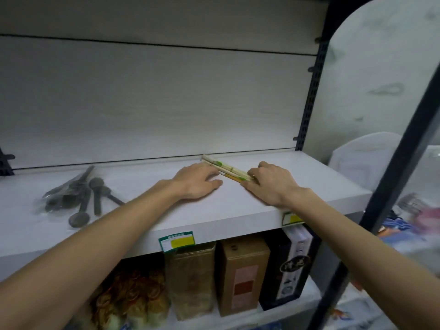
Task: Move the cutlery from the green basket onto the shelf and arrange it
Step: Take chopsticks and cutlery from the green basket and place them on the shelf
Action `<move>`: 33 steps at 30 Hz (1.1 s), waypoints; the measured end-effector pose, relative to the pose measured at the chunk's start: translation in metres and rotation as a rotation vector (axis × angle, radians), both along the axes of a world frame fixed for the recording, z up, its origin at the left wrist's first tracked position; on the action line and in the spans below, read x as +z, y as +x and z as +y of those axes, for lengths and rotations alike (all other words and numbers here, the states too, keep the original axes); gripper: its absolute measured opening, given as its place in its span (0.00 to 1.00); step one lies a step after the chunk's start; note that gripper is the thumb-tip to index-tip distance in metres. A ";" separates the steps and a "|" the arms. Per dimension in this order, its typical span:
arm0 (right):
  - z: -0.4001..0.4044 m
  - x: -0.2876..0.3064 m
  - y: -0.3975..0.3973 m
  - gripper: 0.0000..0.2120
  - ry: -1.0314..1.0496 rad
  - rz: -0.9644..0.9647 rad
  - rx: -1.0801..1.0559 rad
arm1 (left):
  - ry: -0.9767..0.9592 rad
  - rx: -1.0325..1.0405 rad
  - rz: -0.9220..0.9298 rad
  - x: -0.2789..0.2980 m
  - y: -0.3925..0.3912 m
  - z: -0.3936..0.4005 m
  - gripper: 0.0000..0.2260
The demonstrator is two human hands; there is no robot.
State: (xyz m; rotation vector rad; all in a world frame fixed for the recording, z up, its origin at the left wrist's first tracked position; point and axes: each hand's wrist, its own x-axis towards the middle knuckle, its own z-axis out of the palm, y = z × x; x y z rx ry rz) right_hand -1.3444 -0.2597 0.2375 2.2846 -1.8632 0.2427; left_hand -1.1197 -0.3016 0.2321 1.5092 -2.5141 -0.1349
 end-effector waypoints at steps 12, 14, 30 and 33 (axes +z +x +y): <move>-0.019 -0.006 -0.128 0.29 0.185 -0.149 -0.132 | 0.000 -0.081 0.024 -0.005 -0.124 -0.034 0.21; -0.023 -0.008 -0.135 0.29 0.205 -0.155 -0.151 | -0.016 -0.075 0.027 -0.005 -0.123 -0.034 0.20; -0.024 0.001 0.073 0.30 0.045 -0.179 0.357 | -0.165 0.411 -0.110 0.011 0.072 0.022 0.22; -0.018 0.000 0.133 0.28 0.119 -0.299 0.495 | -0.149 0.568 -0.121 0.025 0.141 0.046 0.21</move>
